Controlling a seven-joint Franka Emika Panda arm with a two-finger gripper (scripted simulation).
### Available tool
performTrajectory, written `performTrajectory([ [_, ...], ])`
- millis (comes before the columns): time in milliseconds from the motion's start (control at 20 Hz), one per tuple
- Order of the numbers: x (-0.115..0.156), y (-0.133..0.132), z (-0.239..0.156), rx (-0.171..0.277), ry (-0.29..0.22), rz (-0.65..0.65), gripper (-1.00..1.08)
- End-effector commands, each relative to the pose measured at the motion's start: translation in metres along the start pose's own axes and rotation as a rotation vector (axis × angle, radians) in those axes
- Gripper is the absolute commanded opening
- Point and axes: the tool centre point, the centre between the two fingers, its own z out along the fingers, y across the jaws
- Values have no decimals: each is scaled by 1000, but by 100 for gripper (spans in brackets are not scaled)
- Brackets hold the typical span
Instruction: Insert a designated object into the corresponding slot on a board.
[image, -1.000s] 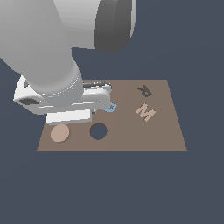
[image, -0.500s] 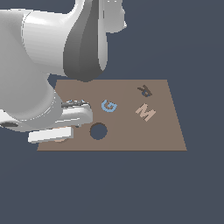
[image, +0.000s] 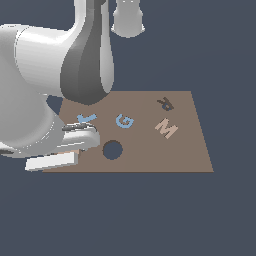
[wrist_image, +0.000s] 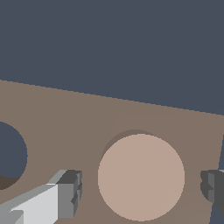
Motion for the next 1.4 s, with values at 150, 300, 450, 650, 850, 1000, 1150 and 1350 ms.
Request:
performTrajectory([
  [150,1,0,0,0,1,-2,100],
  [300,1,0,2,0,0,-1,100],
  [450,1,0,10,0,0,-1,100],
  [650,1,0,20,0,0,-1,100],
  [850,1,0,20,0,0,-1,-100],
  [1000,1,0,20,0,0,-1,-100],
  [1150,1,0,20,0,0,-1,-100],
  [1350,1,0,19,-1,1,0,-100],
])
